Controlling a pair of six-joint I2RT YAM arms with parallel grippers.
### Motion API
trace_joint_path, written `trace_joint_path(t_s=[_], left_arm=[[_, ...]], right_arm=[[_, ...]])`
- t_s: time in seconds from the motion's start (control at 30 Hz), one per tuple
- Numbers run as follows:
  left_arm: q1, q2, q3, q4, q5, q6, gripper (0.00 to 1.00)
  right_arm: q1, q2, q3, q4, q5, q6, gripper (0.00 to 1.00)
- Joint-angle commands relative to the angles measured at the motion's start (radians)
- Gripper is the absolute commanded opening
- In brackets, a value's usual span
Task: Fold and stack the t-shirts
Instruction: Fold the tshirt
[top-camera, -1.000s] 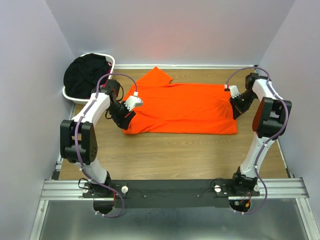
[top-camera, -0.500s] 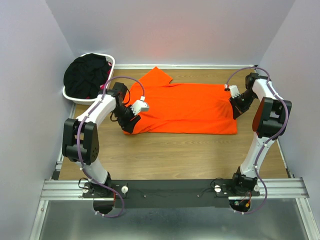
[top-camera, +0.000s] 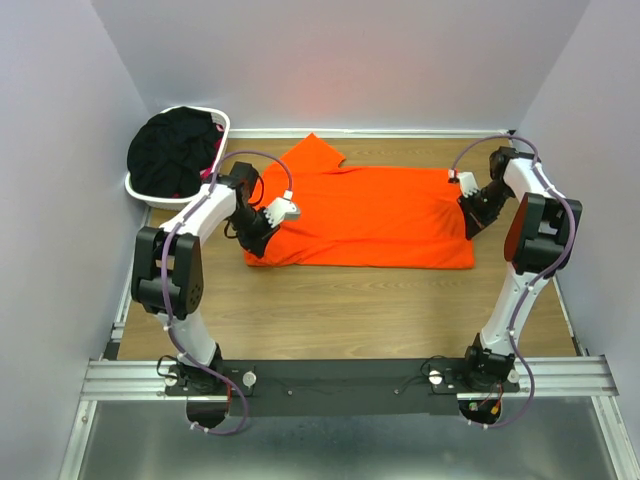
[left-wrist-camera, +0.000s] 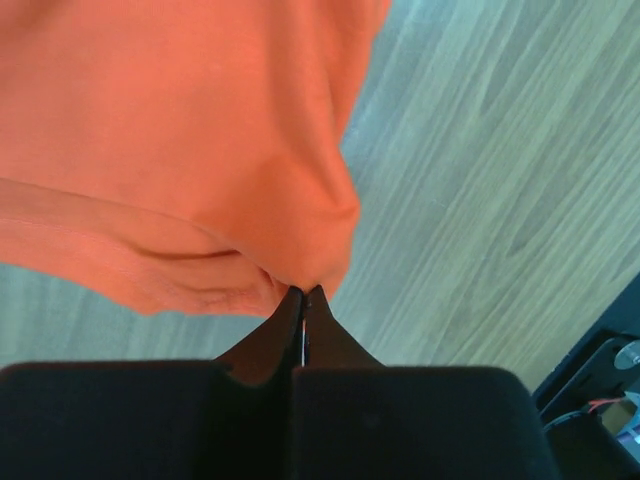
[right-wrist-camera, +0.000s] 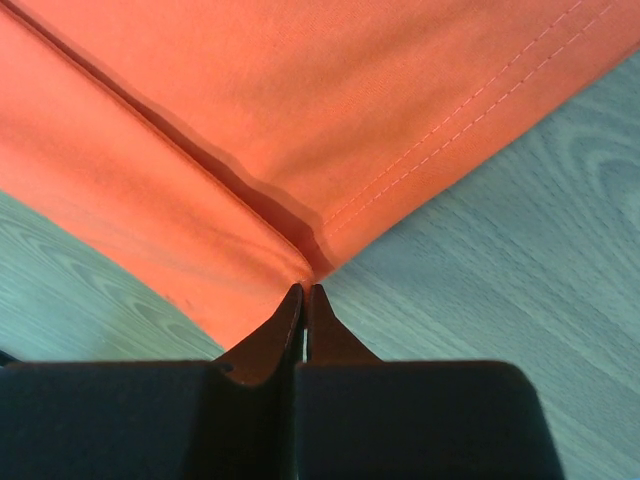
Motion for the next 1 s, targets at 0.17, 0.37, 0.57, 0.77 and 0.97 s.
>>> trace_joint_path(t_s=[0.17,0.37,0.57,0.77,0.97], left_arm=[[0.000,0.076,0.189,-0.034,-0.065,0.023,0.00],[0.009,0.153,0.275,-0.027,-0.093,0.023,0.00],[0.023,0.208,0.321,-0.012,-0.114,0.021,0.00],[0.049,0.246,0.316,0.021,-0.113,0.014,0.00],[0.051,0.250,0.298,0.039,-0.091,-0.006,0.21]], right_arm=[[-0.004,0.030,0.033,0.012,0.000,0.002,0.04],[-0.004,0.039,0.044,0.013,0.000,0.005,0.04],[-0.004,0.052,0.064,0.013,0.000,0.010,0.04],[-0.004,0.078,0.091,0.016,0.004,0.019,0.04],[0.007,0.095,0.110,0.016,0.000,0.047,0.25]])
